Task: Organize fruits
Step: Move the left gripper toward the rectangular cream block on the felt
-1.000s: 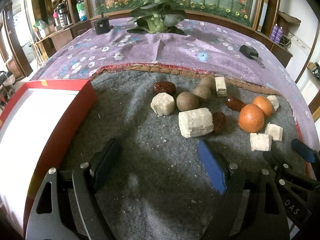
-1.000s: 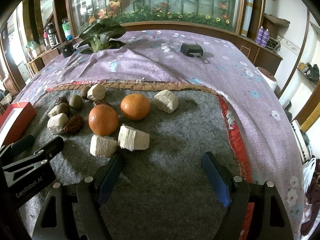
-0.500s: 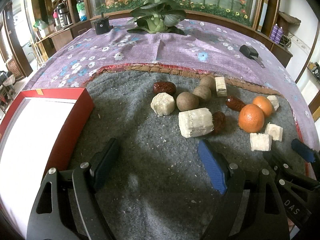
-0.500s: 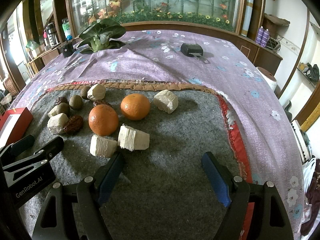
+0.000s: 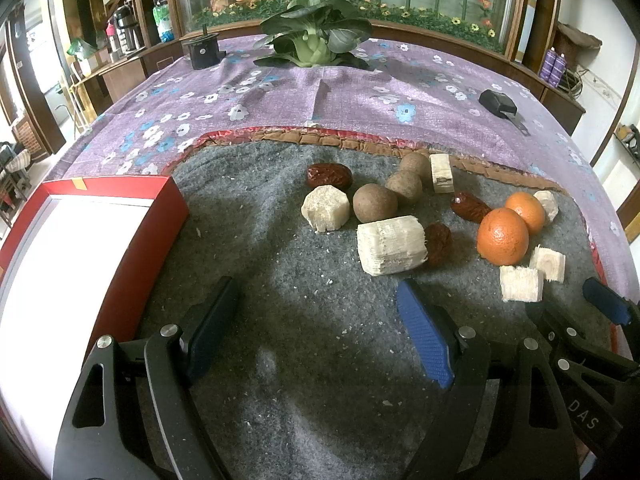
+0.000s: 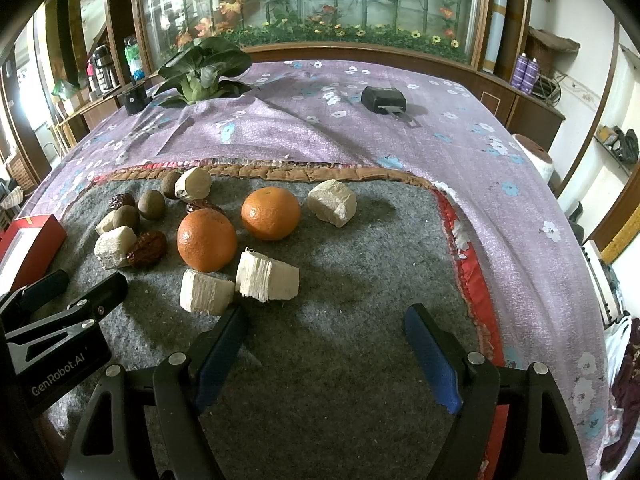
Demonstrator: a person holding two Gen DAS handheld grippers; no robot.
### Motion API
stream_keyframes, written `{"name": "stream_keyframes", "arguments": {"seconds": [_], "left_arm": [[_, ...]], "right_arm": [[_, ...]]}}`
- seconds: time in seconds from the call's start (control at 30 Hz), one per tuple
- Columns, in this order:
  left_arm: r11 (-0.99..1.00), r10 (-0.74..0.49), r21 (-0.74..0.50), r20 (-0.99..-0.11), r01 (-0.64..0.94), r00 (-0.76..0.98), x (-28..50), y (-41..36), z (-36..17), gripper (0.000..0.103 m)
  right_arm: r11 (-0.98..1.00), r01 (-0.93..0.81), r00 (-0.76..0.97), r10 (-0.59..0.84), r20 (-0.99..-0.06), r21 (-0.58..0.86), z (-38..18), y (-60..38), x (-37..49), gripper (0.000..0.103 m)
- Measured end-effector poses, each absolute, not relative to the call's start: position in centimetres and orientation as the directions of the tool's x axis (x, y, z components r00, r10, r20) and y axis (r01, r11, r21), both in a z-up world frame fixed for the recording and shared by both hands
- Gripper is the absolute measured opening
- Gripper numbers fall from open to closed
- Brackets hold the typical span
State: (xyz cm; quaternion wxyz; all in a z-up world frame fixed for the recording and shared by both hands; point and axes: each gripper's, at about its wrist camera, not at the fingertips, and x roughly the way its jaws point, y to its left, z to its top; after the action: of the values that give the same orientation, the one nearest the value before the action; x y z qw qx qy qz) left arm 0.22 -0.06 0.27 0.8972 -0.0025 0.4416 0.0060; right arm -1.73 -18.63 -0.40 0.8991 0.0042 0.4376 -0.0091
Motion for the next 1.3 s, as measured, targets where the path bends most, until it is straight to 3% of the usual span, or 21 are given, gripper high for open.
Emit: {"name": "stream_keyframes", "arguments": {"seconds": [0.33,0.87,1.3], "left_arm": [[0.999,-0.028,-0.012,-0.818,0.032,0.574,-0.3,0.2,0.9,0.082],[0.998,-0.048,-0.055,-0.781,0.008,0.623,-3.4,1.6,4.5,0.082],[0.998,-0.065,-0.065,-0.781,0.022,0.621,-2.8,0.6,5.1,0.082]], "right_arm": [[1.000,0.008,0.617,-0.001,-0.787,0.005,-0.1,-19.0,-2.0,0.080],[0.998,-0.056,0.708,0.069,-0.703,0.041,4.7,-19.3,-5.6,0.080],[0.997,-0.046,0.710,0.071,-0.700,0.054,5.5,-20.1,-6.3,0.080]]}}
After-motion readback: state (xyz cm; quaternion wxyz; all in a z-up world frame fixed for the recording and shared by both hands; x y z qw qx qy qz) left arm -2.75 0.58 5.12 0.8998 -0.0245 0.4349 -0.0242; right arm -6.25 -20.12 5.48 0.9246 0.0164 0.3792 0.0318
